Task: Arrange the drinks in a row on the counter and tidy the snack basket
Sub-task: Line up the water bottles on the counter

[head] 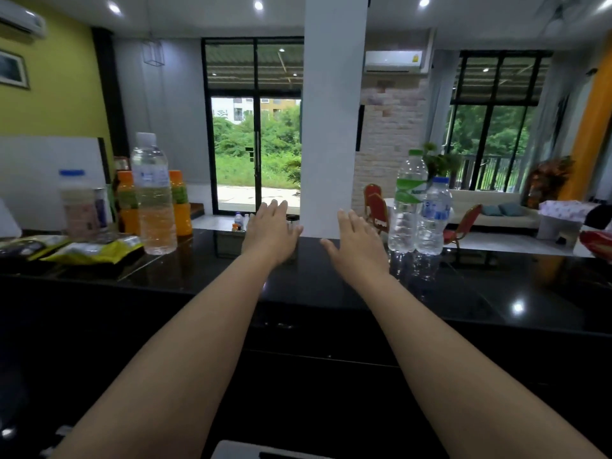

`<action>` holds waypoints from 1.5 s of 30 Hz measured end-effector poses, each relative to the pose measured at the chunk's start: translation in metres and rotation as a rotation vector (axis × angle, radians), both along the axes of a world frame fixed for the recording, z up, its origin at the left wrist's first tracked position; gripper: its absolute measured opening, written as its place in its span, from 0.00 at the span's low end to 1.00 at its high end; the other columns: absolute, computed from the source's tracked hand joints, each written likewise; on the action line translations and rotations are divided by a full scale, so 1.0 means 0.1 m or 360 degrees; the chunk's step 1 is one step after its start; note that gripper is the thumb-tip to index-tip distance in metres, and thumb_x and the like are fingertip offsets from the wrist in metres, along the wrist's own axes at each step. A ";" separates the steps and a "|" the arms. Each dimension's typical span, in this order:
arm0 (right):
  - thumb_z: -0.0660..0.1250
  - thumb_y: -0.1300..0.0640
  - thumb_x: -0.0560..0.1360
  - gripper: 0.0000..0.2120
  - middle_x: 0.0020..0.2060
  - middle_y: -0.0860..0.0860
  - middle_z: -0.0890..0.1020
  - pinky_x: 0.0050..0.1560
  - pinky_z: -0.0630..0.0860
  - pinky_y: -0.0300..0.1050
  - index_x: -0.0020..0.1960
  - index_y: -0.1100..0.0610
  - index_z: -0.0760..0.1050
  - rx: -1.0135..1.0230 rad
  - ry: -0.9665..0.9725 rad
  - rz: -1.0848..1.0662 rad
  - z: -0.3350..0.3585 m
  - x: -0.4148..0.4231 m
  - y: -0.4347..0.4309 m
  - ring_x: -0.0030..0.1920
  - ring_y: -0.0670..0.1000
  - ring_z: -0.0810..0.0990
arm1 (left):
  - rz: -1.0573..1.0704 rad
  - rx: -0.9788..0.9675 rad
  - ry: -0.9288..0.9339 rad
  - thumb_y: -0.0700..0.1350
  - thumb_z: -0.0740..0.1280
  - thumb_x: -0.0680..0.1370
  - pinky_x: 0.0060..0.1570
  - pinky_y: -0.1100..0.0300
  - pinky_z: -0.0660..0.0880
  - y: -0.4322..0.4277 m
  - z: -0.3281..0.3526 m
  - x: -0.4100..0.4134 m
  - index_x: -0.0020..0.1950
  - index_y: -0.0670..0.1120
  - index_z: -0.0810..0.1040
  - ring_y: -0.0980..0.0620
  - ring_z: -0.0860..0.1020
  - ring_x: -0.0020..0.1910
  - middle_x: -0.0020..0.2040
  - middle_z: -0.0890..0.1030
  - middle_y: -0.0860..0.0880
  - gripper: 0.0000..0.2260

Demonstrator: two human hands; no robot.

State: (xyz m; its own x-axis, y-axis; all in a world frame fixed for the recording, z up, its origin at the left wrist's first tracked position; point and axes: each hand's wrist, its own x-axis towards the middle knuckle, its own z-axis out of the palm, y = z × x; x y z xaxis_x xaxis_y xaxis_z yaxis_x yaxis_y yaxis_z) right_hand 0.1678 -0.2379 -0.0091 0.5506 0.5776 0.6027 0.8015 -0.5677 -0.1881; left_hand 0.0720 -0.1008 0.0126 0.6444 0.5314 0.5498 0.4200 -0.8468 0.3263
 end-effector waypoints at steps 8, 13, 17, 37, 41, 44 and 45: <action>0.55 0.41 0.80 0.33 0.77 0.55 0.57 0.74 0.56 0.53 0.78 0.56 0.51 -0.0072 0.0025 0.0170 0.12 -0.81 0.93 0.76 0.55 0.56 | 0.0250 0.0172 -0.0071 0.54 0.57 0.82 0.76 0.50 0.45 0.69 0.03 -1.01 0.79 0.47 0.51 0.47 0.46 0.78 0.79 0.50 0.46 0.29; 0.58 0.41 0.79 0.34 0.76 0.54 0.60 0.72 0.60 0.54 0.78 0.58 0.53 -0.0076 0.0073 0.0331 0.09 -1.20 1.56 0.75 0.55 0.59 | 0.0340 0.0291 -0.0190 0.53 0.60 0.80 0.76 0.49 0.49 1.17 0.06 -1.44 0.78 0.46 0.54 0.46 0.49 0.78 0.79 0.54 0.46 0.29; 0.59 0.41 0.79 0.34 0.76 0.54 0.61 0.72 0.58 0.53 0.77 0.57 0.54 -0.0057 0.0094 0.0428 0.04 -1.41 2.02 0.74 0.56 0.60 | 0.0332 0.0211 -0.0268 0.52 0.62 0.80 0.76 0.50 0.48 1.58 0.07 -1.60 0.78 0.46 0.51 0.46 0.49 0.78 0.79 0.52 0.47 0.32; 0.71 0.45 0.73 0.29 0.58 0.51 0.80 0.54 0.77 0.57 0.68 0.52 0.63 0.0378 0.0861 0.0682 -0.07 -1.47 3.02 0.55 0.55 0.80 | -0.0095 -0.0415 -0.0889 0.48 0.74 0.72 0.47 0.60 0.68 2.40 0.15 -1.30 0.78 0.53 0.54 0.53 0.74 0.53 0.64 0.77 0.48 0.41; 0.73 0.44 0.71 0.29 0.55 0.49 0.80 0.48 0.76 0.51 0.66 0.50 0.64 0.0487 0.0874 0.0664 -0.10 -1.40 2.81 0.51 0.52 0.79 | -0.0176 -0.0399 -0.0869 0.50 0.74 0.72 0.43 0.66 0.66 2.19 0.15 -1.24 0.78 0.53 0.55 0.55 0.73 0.52 0.64 0.77 0.49 0.40; 0.73 0.43 0.70 0.30 0.56 0.49 0.78 0.42 0.70 0.45 0.66 0.49 0.64 0.0510 0.0852 0.0608 -0.10 -1.25 2.51 0.48 0.49 0.77 | -0.0217 -0.0456 -0.0857 0.51 0.74 0.72 0.49 0.62 0.67 1.92 0.15 -1.09 0.78 0.55 0.55 0.51 0.75 0.56 0.64 0.77 0.49 0.40; 0.73 0.44 0.70 0.30 0.57 0.49 0.78 0.43 0.70 0.45 0.66 0.49 0.64 0.0507 0.0836 0.0587 -0.09 -1.18 2.40 0.48 0.48 0.77 | -0.0262 -0.0492 -0.0868 0.50 0.74 0.72 0.49 0.61 0.67 1.82 0.16 -1.02 0.78 0.55 0.55 0.50 0.76 0.58 0.64 0.77 0.49 0.40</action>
